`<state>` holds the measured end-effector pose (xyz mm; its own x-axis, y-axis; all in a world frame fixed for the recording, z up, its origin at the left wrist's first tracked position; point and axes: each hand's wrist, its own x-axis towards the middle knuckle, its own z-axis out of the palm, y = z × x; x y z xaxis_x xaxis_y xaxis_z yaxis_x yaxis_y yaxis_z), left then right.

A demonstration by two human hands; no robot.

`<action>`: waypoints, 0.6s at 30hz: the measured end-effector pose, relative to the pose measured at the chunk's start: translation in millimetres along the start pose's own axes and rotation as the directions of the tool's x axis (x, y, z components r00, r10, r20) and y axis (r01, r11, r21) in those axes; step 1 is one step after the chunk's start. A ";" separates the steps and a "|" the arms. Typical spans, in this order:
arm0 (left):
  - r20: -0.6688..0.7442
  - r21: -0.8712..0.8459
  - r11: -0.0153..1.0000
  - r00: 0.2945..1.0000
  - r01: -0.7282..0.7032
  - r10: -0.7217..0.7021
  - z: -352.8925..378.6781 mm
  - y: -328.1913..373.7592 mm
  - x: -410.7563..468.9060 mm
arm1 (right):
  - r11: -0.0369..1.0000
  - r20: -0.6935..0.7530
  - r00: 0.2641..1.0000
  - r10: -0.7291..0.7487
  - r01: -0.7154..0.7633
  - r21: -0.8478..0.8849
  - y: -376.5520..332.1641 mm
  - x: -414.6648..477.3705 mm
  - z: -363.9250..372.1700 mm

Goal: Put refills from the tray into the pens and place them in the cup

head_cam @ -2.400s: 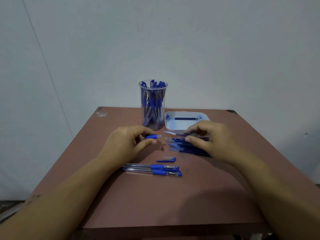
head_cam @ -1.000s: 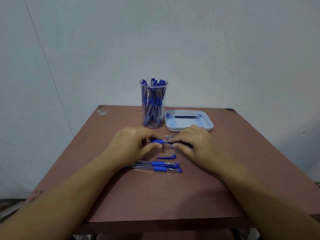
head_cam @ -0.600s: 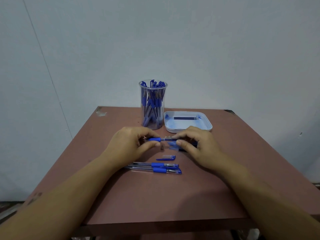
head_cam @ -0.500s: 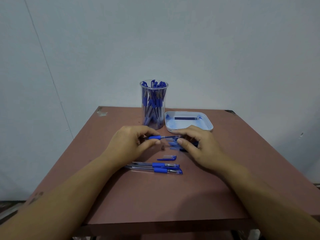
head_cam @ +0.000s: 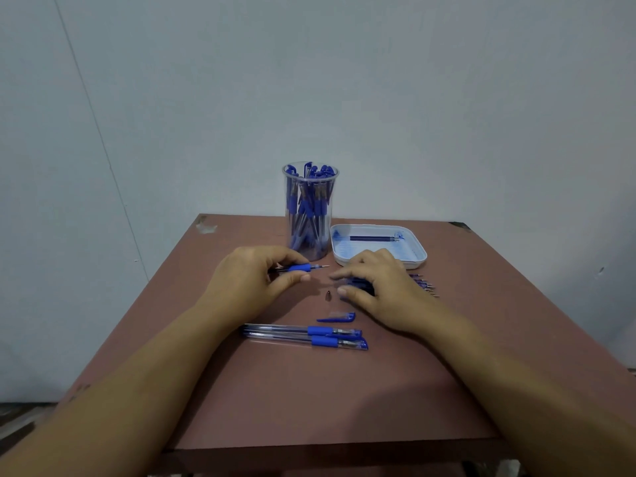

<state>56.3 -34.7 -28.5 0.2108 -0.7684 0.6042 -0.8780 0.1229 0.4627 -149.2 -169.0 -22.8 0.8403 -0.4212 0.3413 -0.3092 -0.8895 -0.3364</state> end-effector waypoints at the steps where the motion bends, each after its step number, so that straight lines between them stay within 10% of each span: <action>1: -0.003 0.002 1.000 1.000 0.003 -0.003 -0.2 -0.8 0.2 | 0.999 0.043 0.999 0.000 0.002 -0.043 -1.6 3.1 0.9; 9: 0.017 0.019 1.000 1.000 -0.015 0.015 2.0 0.5 1.5 | 0.996 0.063 0.997 -0.040 0.045 -0.072 -5.0 8.5 5.9; 18: 0.034 0.000 1.000 0.999 -0.030 0.030 2.9 3.0 -0.7 | 0.873 -0.208 0.968 0.144 -0.025 0.486 -7.5 -4.2 -5.2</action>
<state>52.3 -35.5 -29.5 0.1694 -0.7851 0.5957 -0.8841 0.1460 0.4438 -152.7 -161.5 -17.2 0.6761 -0.5722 0.4642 -0.0748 -0.6800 -0.7294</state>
